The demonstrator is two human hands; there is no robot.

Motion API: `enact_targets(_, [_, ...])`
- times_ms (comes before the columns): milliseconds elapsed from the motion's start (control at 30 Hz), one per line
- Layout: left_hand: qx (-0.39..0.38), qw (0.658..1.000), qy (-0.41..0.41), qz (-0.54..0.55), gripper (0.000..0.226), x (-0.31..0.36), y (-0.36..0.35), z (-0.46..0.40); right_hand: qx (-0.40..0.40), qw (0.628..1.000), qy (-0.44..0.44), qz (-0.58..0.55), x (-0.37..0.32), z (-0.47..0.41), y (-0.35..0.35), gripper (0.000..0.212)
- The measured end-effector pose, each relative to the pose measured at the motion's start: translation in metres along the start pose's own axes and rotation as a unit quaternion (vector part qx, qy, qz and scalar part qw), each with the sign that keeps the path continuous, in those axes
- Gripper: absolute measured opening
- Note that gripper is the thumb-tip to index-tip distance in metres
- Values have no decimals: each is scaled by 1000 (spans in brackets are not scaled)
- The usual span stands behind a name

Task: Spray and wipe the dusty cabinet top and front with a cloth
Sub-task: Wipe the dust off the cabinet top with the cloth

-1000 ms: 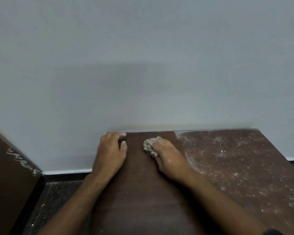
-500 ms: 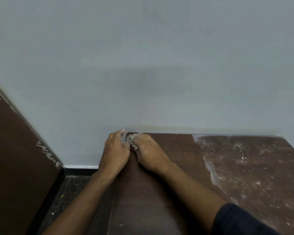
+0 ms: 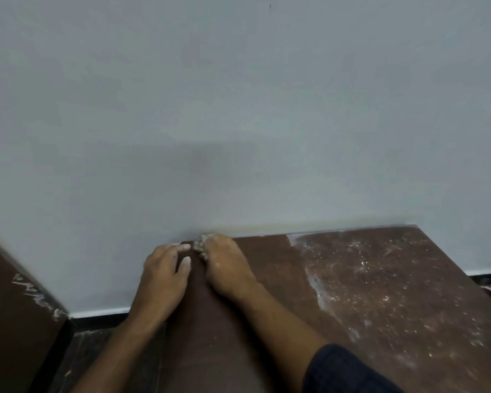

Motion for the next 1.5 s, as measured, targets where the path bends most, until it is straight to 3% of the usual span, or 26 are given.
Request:
enact_targets(133, [-42,996,-76,-19,26,26,-23,5,47,995,-77,33,60,34,51,31])
enact_targets(300, [-39,996,-81,-27,27,30,-31,22,57,990,-117,47,81,51,72,28])
enact_targets(400, [-29,998,-58,-28,27,26,-23,29,49,997,-52,-6,38,62,54,26])
enact_targets(533, [-19,998,-28,-45,35,15,-11,44,-30,993,82,-74,-24,78,38,22])
enact_targets(733, [-12,1000,11,-12,31,1,8,77,21,999,-28,-27,-13,63,38,27])
enact_targets(867, [32,988,117,93,36,-5,21,100,-101,980,125,-114,-73,116,26,22])
enact_targets(933, [50,978,157,127,37,-6,25,116,-152,970,149,-120,-71,136,33,29])
enact_targets(1067, [41,970,184,151,36,-7,25,136,-70,995,44,-49,-30,115,41,37])
enact_targets(1133, [24,969,187,156,34,-8,25,137,-29,999,8,-31,-42,110,35,35])
enact_targets(1267, [35,967,189,167,29,-7,31,141,-86,984,119,-98,-103,152,9,23])
enact_targets(1333, [47,963,200,176,27,-6,33,147,-130,972,164,-103,-108,173,5,27])
enact_targets(1400, [56,965,193,170,29,-4,35,155,-122,976,157,-91,-93,170,8,35])
enact_targets(1500, [71,977,154,132,26,3,38,163,-34,995,64,-69,-66,147,13,31])
Point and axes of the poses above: each hand's wrist, its own z-axis away from the middle knuckle, its own y-axis out of the back of the hand, x = y × z, the point moved 3 cm from there along -z, towards the middle knuckle, and after that the axes turned 7 degrees about -z, right-handed, at the moved point
